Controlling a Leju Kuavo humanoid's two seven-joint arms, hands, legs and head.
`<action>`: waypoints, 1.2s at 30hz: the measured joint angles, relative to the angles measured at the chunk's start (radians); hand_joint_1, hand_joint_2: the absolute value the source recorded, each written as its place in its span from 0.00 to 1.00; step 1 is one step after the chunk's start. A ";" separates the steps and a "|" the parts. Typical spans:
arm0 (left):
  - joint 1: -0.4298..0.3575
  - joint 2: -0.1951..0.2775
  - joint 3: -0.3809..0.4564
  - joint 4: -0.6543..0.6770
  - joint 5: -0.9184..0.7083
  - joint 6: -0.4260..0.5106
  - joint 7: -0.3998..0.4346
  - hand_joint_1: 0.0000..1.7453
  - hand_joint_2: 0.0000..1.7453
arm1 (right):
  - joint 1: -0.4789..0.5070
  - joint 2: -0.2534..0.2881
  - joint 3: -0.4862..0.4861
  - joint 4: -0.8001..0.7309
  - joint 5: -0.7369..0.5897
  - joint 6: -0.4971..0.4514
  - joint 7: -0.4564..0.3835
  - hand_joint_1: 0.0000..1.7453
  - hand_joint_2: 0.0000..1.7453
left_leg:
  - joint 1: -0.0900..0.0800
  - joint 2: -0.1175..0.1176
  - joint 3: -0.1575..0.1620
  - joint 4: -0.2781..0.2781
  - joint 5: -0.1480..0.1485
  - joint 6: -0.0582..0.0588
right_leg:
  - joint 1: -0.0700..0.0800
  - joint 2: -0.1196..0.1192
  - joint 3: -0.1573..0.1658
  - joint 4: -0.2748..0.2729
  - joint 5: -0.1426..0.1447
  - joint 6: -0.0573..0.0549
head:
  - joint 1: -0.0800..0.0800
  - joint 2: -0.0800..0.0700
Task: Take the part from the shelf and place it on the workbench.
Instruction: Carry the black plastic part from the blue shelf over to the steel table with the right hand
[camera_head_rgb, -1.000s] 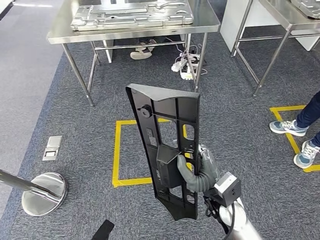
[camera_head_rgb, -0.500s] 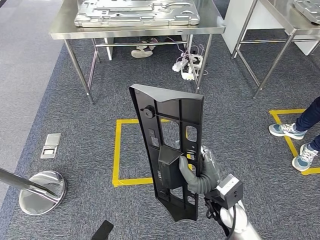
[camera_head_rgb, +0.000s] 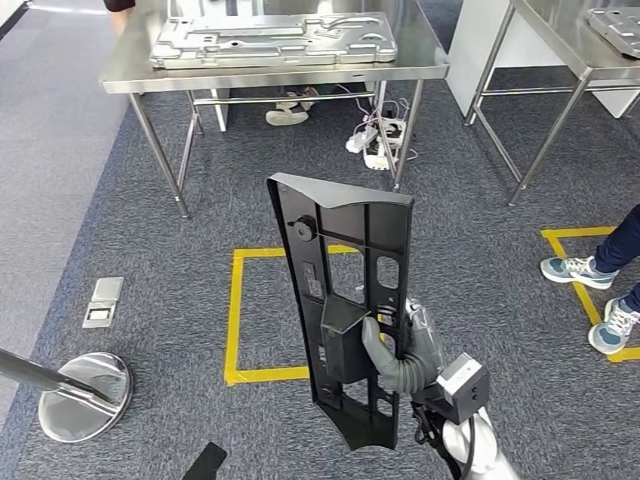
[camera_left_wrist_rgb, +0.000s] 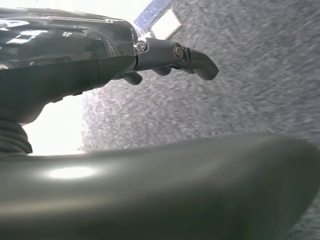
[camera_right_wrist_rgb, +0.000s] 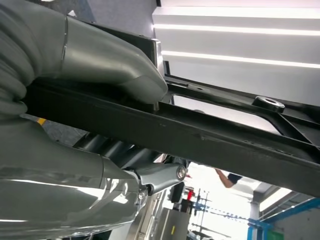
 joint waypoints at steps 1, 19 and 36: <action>-0.001 0.001 0.000 0.000 0.000 0.000 0.000 0.00 1.00 | 0.000 0.000 0.000 0.001 0.000 0.000 0.000 1.00 1.00 | 0.002 -0.001 0.003 0.012 -0.015 -0.011 | -0.002 0.002 0.019 -0.047 0.019 0.002 | 0.002 0.000; 0.003 0.005 0.002 0.000 0.000 0.002 0.005 0.00 1.00 | 0.001 0.007 -0.004 0.003 0.000 0.000 -0.001 1.00 1.00 | -0.044 -0.001 -0.202 0.153 0.123 0.036 | 0.004 0.011 0.193 -0.102 -0.121 -0.035 | 0.001 0.000; -0.003 -0.001 0.002 0.001 0.001 0.007 0.005 0.00 1.00 | 0.002 0.004 -0.006 0.007 0.000 0.000 -0.001 1.00 1.00 | -0.029 -0.002 0.029 0.027 -0.044 0.003 | 0.020 0.001 -0.006 -0.078 0.043 -0.054 | 0.001 0.000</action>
